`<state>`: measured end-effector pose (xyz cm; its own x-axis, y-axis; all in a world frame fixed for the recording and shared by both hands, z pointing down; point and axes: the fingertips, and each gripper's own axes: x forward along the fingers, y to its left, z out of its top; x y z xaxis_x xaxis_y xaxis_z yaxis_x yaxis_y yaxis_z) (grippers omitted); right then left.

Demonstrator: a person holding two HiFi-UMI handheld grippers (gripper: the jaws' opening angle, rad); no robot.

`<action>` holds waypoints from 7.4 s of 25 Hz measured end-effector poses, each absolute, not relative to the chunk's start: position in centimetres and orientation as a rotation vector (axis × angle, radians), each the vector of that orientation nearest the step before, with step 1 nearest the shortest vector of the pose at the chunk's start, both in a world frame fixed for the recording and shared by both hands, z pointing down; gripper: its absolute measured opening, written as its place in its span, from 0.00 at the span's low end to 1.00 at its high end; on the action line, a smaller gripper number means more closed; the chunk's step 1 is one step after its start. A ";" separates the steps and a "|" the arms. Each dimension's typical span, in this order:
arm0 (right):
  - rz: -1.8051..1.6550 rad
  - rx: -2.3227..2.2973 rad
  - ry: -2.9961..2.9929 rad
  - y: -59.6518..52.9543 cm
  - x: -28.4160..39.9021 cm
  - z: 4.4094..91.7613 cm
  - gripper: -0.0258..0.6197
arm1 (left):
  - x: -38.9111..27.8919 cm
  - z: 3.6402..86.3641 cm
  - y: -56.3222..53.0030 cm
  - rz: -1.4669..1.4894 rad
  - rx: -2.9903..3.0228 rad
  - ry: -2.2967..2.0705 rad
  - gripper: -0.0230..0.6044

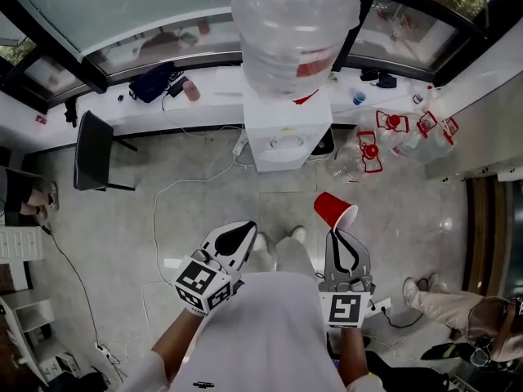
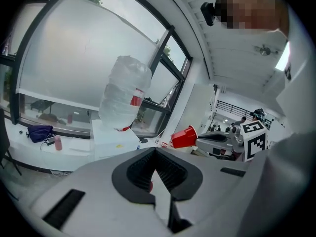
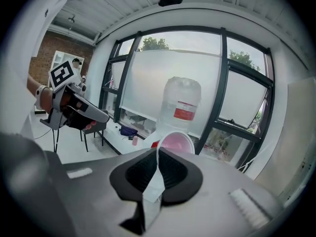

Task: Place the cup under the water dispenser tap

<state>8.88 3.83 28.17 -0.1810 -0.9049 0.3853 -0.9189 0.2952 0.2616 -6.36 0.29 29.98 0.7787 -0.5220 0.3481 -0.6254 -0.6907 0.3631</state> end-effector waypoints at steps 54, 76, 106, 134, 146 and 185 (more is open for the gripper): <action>-0.174 1.216 -2.042 -10.4 9.0 53.1 0.07 | -2.5 49.6 -9.4 0.493 2.382 -0.900 0.04; -0.357 0.946 -1.864 -17.8 11.5 70.5 0.07 | -0.5 54.1 -10.7 0.506 2.343 -0.906 0.04; -0.255 0.728 -1.682 -24.4 12.1 82.9 0.08 | -1.0 57.2 -10.6 0.538 2.288 -0.918 0.04; -0.284 0.868 -1.717 -22.6 11.7 76.4 0.07 | -1.8 54.0 -9.7 0.529 2.349 -0.895 0.04; -0.189 0.946 -1.859 -18.2 10.1 69.1 0.06 | -2.2 50.7 -8.5 0.506 2.400 -0.906 0.04; 0.070 1.483 -2.171 -4.2 9.9 35.0 0.06 | -6.2 34.1 -4.3 0.226 2.454 -0.967 0.04</action>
<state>9.92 -4.22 35.00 -0.2770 -0.8580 0.4325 -0.8842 0.4038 0.2347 -6.22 -4.30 34.13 0.7351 -0.5964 0.3224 -0.6775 -0.6291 0.3811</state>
